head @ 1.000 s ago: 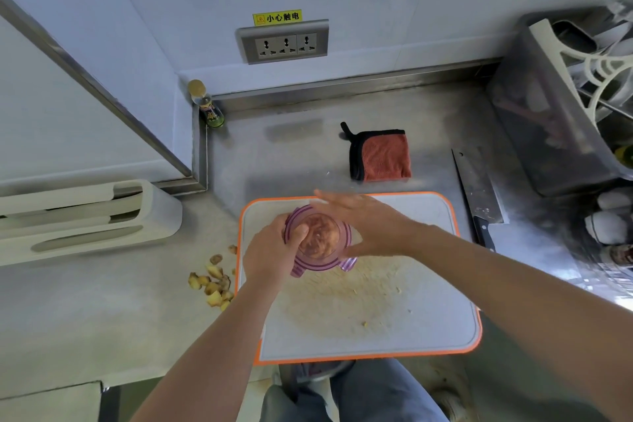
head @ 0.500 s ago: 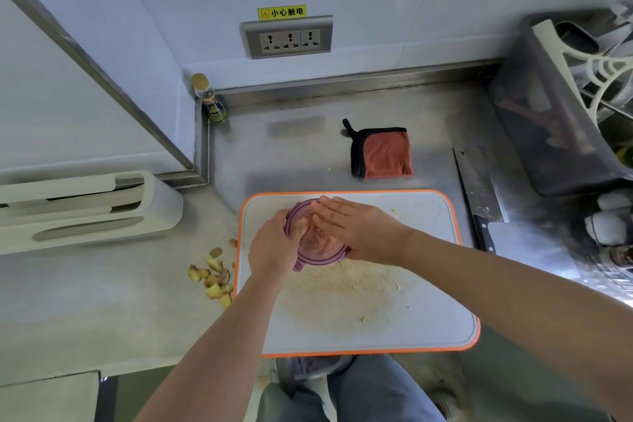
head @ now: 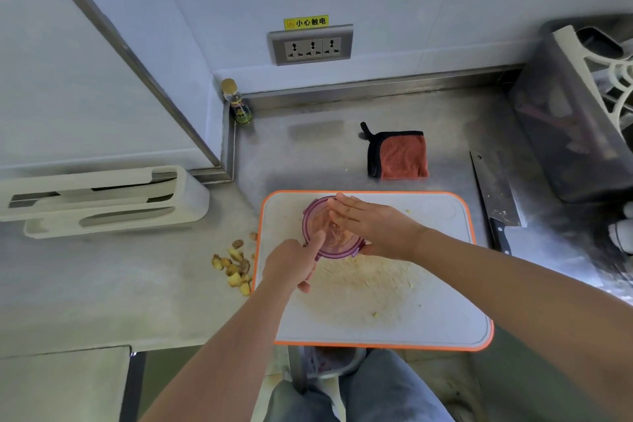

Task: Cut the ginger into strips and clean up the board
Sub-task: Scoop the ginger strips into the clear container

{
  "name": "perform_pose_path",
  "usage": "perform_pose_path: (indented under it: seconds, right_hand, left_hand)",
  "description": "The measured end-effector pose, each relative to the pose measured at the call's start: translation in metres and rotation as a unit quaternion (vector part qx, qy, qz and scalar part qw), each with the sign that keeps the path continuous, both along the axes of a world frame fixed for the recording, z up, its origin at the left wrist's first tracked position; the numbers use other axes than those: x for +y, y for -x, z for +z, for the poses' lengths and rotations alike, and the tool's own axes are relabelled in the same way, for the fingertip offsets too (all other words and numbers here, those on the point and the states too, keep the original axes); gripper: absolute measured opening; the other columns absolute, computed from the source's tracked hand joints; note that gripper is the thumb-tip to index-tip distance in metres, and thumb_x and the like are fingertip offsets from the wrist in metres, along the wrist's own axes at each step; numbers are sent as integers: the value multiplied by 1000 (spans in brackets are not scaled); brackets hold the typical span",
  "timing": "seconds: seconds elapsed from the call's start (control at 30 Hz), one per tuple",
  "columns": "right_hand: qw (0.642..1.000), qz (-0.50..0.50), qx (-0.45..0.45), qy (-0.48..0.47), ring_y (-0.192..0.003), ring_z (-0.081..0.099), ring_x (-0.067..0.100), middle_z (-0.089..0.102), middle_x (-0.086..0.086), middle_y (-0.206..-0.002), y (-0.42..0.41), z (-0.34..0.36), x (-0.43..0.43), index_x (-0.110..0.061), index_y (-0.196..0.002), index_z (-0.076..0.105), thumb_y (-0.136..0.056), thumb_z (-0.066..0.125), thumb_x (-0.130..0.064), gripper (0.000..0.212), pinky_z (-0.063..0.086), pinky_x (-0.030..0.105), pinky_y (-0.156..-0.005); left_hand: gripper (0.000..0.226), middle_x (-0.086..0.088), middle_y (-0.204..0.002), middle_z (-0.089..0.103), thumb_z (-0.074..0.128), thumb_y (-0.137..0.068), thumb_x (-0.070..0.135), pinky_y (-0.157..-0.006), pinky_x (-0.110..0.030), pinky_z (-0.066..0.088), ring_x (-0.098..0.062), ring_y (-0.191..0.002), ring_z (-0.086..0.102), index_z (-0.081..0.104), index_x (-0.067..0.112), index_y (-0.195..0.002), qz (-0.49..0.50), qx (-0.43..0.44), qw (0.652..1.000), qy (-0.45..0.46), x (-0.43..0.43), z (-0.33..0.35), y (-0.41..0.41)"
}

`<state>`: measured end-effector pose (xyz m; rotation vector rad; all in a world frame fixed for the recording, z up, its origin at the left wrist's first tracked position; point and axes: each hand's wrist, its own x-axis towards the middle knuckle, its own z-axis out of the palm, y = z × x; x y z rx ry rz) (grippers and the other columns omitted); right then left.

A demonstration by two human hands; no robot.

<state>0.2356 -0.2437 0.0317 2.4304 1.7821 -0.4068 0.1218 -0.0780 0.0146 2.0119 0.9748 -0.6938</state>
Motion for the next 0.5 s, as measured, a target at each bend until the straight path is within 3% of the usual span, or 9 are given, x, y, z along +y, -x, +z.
perform_pose_path:
  seconds: [0.2,0.33,0.4,0.5]
  right_hand:
    - [999,-15,31,-12,-148,-3,19,2,4,-160,1,-2,0,-12,-152,14,-89,63,-36,83,0,23,-111]
    - [998,-16,46,-33,-148,-1,19,5,5,-160,-1,-6,-2,-11,-152,18,-87,66,-34,83,5,27,-116]
    - [996,-24,67,-58,-146,-4,15,6,2,-159,-2,-12,-3,-11,-151,21,-85,69,-31,84,14,31,-120]
    - [975,-84,195,-73,-144,-10,0,0,-15,-157,-5,-10,-7,-19,-151,24,-84,69,-20,81,28,28,-115]
  left_hand:
    - [63,-5,-55,52,31,-98,59,-52,-28,33,-23,-50,51,51,10,-63,-26,-15,999,17,-1,-13,-5]
    - [58,-9,-66,51,35,-97,58,-63,-33,36,-45,-87,64,53,10,-70,-11,-31,999,24,-1,-24,-5]
    - [59,-5,-64,48,36,-96,60,-64,-33,34,-46,-80,60,52,11,-69,-4,-40,999,33,-1,-23,-3]
    - [59,-2,-58,47,36,-96,59,-59,-31,33,-28,-60,48,50,14,-62,0,-47,998,47,0,-18,-2]
